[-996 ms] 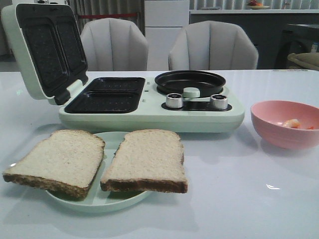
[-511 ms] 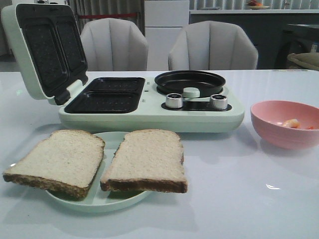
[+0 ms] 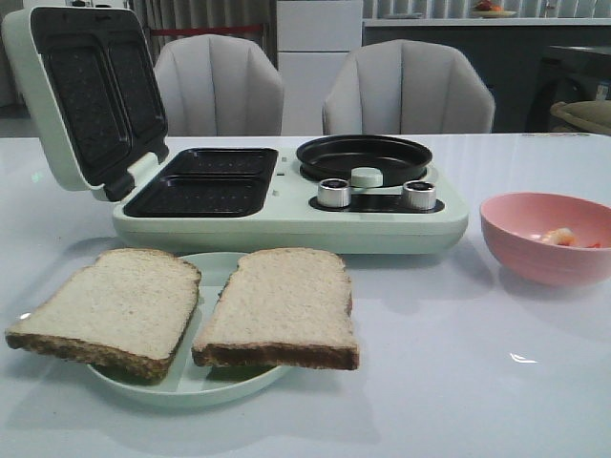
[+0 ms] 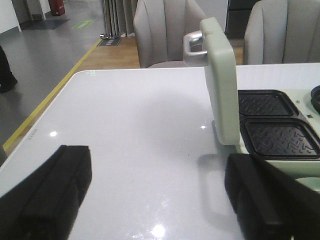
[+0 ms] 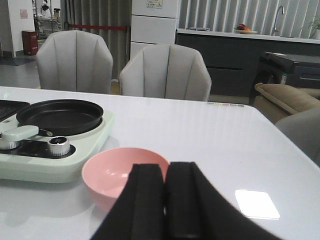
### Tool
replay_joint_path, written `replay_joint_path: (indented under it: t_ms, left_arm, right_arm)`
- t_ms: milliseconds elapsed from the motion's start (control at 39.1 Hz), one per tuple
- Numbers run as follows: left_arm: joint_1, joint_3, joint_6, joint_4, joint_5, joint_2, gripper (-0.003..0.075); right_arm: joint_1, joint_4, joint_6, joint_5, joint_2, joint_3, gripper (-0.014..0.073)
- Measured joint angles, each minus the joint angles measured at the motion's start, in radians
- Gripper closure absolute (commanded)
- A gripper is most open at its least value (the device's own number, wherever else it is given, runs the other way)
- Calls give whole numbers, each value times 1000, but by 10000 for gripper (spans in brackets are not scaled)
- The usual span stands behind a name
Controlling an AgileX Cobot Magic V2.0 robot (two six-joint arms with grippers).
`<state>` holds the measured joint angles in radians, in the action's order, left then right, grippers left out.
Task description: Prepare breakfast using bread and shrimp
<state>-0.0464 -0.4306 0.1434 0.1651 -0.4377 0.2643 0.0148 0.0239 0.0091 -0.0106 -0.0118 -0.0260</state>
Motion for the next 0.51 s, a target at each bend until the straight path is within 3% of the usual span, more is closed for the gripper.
replay_joint_path:
  t_ms: [332,511]
  left_arm:
    - [-34,2,-43,68,-41,0,114]
    - [-109,4,-58,249,-78,0,116]
  right_arm:
    - [0,0,0,0,0,0,453]
    - [0,0,0,0,0,0,453]
